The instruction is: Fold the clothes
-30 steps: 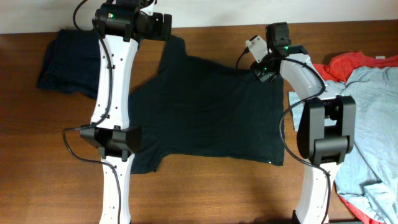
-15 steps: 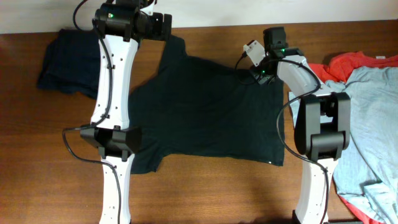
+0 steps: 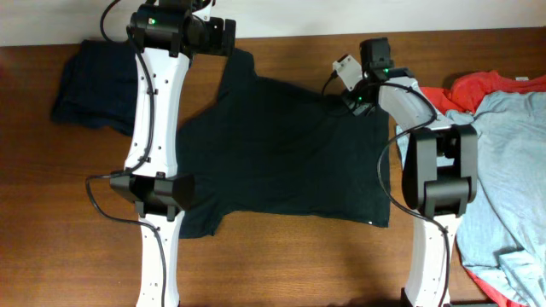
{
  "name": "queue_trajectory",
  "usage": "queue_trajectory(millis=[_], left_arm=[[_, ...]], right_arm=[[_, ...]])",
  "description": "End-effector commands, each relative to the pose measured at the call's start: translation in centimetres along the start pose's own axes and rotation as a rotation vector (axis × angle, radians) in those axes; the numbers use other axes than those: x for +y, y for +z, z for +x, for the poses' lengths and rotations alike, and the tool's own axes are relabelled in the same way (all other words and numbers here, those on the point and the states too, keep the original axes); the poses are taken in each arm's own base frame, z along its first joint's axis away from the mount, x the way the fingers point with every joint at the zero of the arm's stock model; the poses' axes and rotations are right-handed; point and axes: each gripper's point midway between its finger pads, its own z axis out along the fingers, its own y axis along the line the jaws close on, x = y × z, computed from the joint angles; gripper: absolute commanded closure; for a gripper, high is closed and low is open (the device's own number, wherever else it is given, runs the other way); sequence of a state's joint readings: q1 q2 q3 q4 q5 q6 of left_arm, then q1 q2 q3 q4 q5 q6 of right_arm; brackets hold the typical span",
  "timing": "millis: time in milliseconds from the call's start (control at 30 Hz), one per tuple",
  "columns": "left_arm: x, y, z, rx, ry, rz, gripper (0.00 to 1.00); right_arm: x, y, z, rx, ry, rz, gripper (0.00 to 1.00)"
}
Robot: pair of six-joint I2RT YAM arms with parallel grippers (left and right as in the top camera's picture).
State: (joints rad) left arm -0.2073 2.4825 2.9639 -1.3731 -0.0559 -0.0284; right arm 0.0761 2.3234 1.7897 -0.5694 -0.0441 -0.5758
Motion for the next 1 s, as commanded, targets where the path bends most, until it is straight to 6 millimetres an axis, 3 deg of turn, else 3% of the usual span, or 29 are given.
queue_trajectory(millis=[0, 267, 333, 400, 700, 967], left_arm=[[-0.2, 0.2, 0.1, 0.003, -0.011, 0.009, 0.01], [-0.2, 0.2, 0.1, 0.003, -0.011, 0.009, 0.01], [-0.2, 0.2, 0.1, 0.003, -0.011, 0.009, 0.01], [-0.3, 0.2, 0.1, 0.003, -0.011, 0.009, 0.01], [-0.2, 0.2, 0.1, 0.003, -0.011, 0.009, 0.01], [-0.2, 0.2, 0.1, 0.003, -0.011, 0.009, 0.01]], right_arm=[[-0.1, 0.8, 0.1, -0.003, 0.004, -0.010, 0.69], [-0.2, 0.8, 0.0, -0.007, 0.004, -0.007, 0.70], [-0.3, 0.8, -0.2, -0.014, 0.003, -0.003, 0.78], [-0.5, 0.7, -0.5, -0.024, 0.003, 0.007, 0.96], [-2.5, -1.0, -3.3, -0.096, -0.001, 0.069, 0.96], [-3.0, 0.4, -3.9, -0.135, -0.003, 0.095, 0.96]])
